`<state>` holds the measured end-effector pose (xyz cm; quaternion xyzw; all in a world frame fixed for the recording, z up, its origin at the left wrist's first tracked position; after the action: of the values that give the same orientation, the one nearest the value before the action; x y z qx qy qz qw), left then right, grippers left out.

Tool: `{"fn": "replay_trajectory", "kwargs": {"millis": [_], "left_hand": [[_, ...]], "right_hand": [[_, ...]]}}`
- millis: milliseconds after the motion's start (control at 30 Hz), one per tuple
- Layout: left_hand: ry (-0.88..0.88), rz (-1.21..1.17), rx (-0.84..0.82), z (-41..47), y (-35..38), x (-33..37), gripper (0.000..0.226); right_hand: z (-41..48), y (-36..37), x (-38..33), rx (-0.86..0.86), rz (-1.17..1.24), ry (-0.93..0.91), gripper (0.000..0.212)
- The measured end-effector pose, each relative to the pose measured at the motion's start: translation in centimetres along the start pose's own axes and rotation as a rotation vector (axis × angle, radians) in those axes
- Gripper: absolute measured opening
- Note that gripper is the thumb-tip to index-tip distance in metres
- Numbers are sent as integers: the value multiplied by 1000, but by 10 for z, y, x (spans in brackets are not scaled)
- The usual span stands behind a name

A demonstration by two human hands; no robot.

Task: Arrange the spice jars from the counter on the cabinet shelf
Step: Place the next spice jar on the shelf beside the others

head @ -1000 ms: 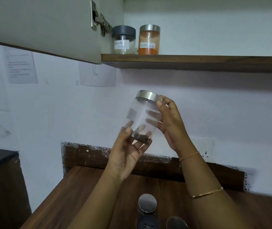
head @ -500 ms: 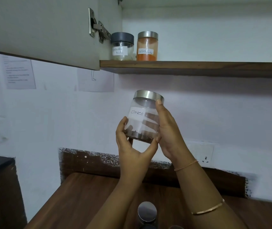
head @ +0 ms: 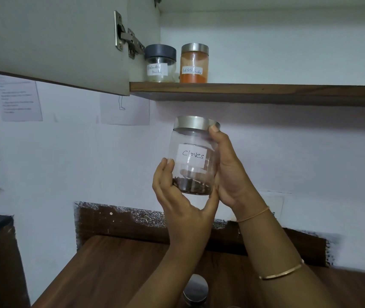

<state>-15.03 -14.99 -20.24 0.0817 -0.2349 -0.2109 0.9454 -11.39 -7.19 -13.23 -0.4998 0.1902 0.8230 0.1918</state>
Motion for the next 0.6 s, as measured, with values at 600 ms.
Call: {"fn": "replay_trajectory", "kwargs": {"millis": [600], "left_hand": [[-15, -52, -27, 0, 7, 3, 93]], "right_hand": [[-3, -8, -3, 28, -14, -17, 47]]}}
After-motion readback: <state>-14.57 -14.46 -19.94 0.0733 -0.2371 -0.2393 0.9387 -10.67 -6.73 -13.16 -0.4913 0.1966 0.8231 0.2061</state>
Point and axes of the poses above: each hand's wrist, its own z-axis towards the middle knuckle, its own y-axis out of the palm, x = y × z, the point moved 3 cm from there along z, towards the middle knuckle, and after that the axes turned 8 degrees about -z, right-handed, at the moved point
